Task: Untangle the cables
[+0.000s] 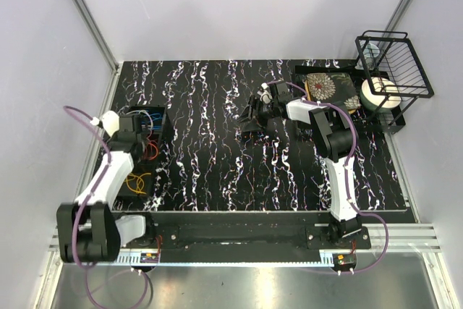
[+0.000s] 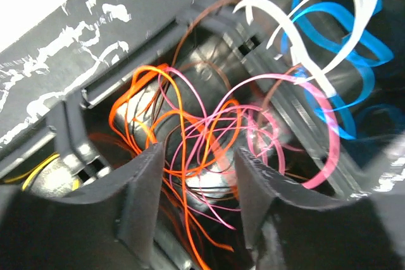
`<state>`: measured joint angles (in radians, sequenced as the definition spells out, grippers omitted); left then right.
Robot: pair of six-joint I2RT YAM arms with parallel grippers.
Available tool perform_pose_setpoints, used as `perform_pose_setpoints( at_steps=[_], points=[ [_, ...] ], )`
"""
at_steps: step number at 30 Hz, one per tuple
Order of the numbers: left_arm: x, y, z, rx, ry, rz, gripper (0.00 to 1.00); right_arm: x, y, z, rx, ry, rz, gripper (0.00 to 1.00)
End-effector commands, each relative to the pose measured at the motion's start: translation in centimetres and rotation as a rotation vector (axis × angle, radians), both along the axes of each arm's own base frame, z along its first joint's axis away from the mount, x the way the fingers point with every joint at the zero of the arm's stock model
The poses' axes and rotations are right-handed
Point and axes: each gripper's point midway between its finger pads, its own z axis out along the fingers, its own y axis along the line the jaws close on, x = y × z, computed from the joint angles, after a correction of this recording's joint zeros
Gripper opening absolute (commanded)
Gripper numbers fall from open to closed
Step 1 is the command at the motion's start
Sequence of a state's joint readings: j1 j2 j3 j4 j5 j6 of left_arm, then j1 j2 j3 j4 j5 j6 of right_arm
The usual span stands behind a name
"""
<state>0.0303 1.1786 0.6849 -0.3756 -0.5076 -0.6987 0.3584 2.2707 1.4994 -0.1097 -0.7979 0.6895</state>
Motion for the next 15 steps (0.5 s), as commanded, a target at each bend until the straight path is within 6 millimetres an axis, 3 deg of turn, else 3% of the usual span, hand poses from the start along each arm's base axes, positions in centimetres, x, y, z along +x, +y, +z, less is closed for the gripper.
perform_pose_setpoints(
  at_steps=[1,7,8,13,15],
  points=[
    [0.1,0.1,4.8,0.002,-0.129,0.006,0.61,-1.8,-1.1,-5.6,-0.152,0.072,-0.007,0.66],
    [-0.9,-0.6,9.0,-0.023,-0.236,-0.021,0.88,-1.7,-1.1,-5.5,-0.153,0.07,-0.007,0.66],
    [-0.9,-1.1,9.4,-0.039,-0.25,-0.045,0.97,-1.7,-1.1,-5.4,-0.152,0.065,-0.006,0.66],
    [-1.5,-3.1,11.6,-0.097,-0.303,-0.159,0.99,-1.8,-1.0,-5.3,-0.151,0.067,-0.004,0.66],
    [-1.8,-5.0,10.8,-0.149,-0.291,-0.256,0.99,-1.8,-1.1,-5.3,-0.151,0.068,-0.006,0.67]
  ],
)
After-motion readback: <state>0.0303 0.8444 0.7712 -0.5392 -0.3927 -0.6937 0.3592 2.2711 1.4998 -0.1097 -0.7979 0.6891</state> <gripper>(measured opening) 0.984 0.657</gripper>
